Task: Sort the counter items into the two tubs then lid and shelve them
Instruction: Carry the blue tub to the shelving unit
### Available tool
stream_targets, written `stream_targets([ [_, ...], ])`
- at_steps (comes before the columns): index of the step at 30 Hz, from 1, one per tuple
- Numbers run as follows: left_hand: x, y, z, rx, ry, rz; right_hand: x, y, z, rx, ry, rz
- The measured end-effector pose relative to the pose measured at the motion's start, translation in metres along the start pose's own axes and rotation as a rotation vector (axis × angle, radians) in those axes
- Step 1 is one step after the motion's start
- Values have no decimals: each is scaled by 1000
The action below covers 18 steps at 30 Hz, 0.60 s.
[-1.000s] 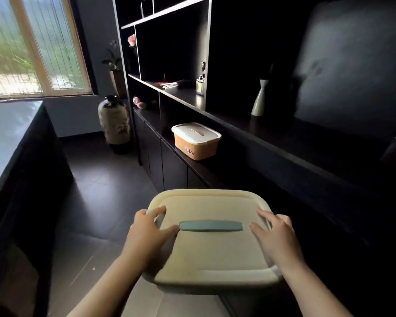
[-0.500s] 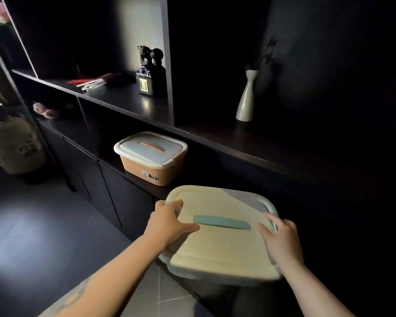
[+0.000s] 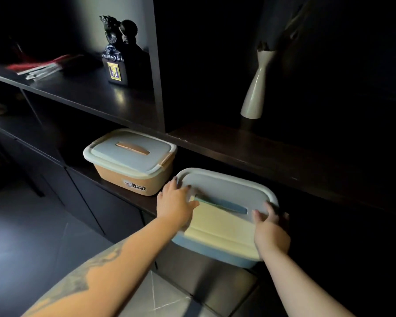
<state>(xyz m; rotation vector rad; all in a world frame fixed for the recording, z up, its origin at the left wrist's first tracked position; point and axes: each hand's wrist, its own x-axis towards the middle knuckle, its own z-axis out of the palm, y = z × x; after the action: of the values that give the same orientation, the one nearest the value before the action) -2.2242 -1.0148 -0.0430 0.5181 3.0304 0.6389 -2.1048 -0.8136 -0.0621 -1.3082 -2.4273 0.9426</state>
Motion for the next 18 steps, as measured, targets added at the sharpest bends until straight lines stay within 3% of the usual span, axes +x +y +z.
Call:
stream_targets([
  [3, -34, 3, 17, 46, 191, 144, -13, -5, -4, -142, 167, -222],
  [6, -57, -14, 25, -54, 240, 159, -42, -3, 3, -226, 81, -658],
  [8, -66, -28, 29, -126, 235, 169, -60, -1, 12, -330, 21, -805],
  [18, -22, -36, 18, 24, 102, 230, -39, -32, 26, -477, -100, -726],
])
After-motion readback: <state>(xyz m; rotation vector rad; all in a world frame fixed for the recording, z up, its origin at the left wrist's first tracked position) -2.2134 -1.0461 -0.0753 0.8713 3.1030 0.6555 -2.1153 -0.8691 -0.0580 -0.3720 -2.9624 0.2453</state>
